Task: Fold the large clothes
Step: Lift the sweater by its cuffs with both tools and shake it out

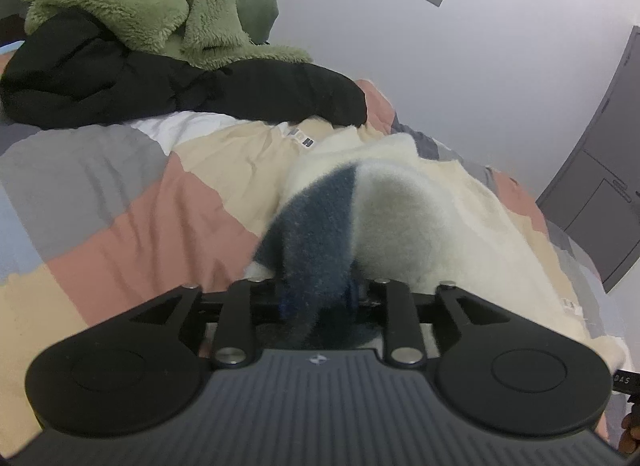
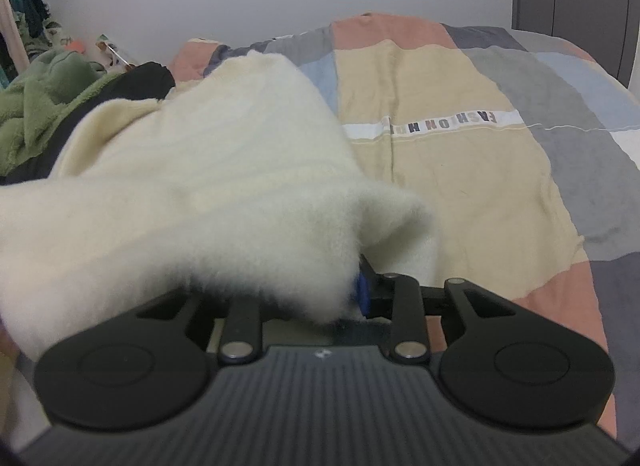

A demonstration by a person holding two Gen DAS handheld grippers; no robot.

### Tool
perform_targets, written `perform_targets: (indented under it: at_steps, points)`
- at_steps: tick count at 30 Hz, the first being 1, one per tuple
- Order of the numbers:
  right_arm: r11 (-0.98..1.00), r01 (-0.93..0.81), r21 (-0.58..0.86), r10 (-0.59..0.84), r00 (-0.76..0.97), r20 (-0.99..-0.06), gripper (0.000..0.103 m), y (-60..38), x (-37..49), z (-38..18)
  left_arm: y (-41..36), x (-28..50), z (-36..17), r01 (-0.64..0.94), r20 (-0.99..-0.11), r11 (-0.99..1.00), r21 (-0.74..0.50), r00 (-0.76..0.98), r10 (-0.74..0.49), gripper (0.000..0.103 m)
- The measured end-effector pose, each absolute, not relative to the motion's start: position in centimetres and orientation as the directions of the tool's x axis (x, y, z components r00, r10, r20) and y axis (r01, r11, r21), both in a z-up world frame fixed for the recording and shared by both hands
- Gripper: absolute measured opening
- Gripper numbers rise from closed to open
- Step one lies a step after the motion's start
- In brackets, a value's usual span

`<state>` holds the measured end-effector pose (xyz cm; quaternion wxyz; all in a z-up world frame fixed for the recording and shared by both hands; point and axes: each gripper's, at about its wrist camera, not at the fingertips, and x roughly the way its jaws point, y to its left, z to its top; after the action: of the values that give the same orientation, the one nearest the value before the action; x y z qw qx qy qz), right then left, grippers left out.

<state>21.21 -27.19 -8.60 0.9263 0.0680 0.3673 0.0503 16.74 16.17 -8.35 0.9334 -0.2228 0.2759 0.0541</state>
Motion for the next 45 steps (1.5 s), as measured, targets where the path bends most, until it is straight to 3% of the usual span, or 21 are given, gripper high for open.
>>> perform_targets:
  at_steps: [2, 6, 10, 13, 16, 24, 29, 37, 38, 40, 42, 44, 45]
  points:
    - [0.984, -0.036, 0.172, 0.145, 0.72, -0.679, 0.034, -27.4, 20.5, -8.2, 16.2, 15.5, -7.8, -0.235, -0.536, 0.887, -0.397, 0.844, -0.016, 0.063]
    - [0.984, -0.043, 0.171, 0.15, 0.712, -0.686, 0.043, -27.7, 18.7, -7.3, 16.0, 11.5, -5.9, -0.296, -0.493, 0.87, -0.393, 0.867, 0.072, 0.076]
    - [0.983, -0.034, 0.183, 0.152, 0.712, -0.685, 0.066, -28.2, 17.1, -6.7, 15.0, 7.7, -3.9, -0.263, -0.429, 0.859, -0.44, 0.901, 0.056, 0.076]
    - [0.979, -0.021, 0.2, 0.153, 0.722, -0.674, 0.067, -28.7, 15.3, -6.1, 13.1, 6.0, -3.0, -0.211, -0.402, 0.875, -0.435, 0.915, 0.021, 0.077]
    - [0.971, 0.012, 0.24, 0.15, 0.75, -0.645, 0.067, -29.5, 13.6, -5.1, 10.9, 5.9, -3.7, -0.132, -0.429, 0.878, -0.46, 0.899, -0.09, 0.077]
    - [0.85, -0.077, 0.521, 0.392, 0.753, -0.528, 0.068, -30.6, 11.4, -4.8, 7.3, 8.5, -7.3, -0.067, -0.526, 0.851, -0.521, 0.81, -0.259, 0.077]
    - [0.765, -0.054, 0.642, 0.493, 0.69, -0.53, 0.07, -29.8, 13.3, -6.7, 7.6, 10.8, -10.0, -0.103, -0.561, 0.81, -0.578, 0.771, -0.302, 0.077]
    - [0.738, 0.0, 0.675, 0.494, 0.682, -0.54, 0.07, -29.2, 17.1, -9.2, 9.4, 14.4, -12.7, -0.111, -0.501, 0.727, -0.677, 0.793, -0.346, 0.076]
    - [0.735, 0.003, 0.678, 0.492, 0.685, -0.537, 0.07, -29.0, 17.9, -9.3, 9.9, 15.0, -13.1, -0.113, -0.494, 0.716, -0.689, 0.797, -0.349, 0.073]
    - [0.737, 0.012, 0.675, 0.484, 0.689, -0.54, 0.069, -29.1, 19.0, -9.8, 10.4, 15.9, -13.6, -0.12, -0.485, 0.689, -0.714, 0.795, -0.365, 0.056]
    - [0.741, 0.01, 0.671, 0.479, 0.693, -0.539, 0.064, -29.3, 19.6, -10.0, 11.2, 16.2, -13.8, -0.118, -0.466, 0.66, -0.742, 0.798, -0.382, 0.027]
    - [0.73, 0.003, 0.684, 0.481, 0.708, -0.517, 0.052, -30.2, 19.3, -9.8, 12.4, 15.8, -13.2, -0.074, -0.396, 0.618, -0.783, 0.825, -0.403, 0.014]
    - [0.718, -0.001, 0.696, 0.486, 0.718, -0.499, 0.043, -30.6, 19.0, -9.5, 13.0, 15.4, -12.7, -0.041, -0.348, 0.596, -0.802, 0.843, -0.411, 0.013]
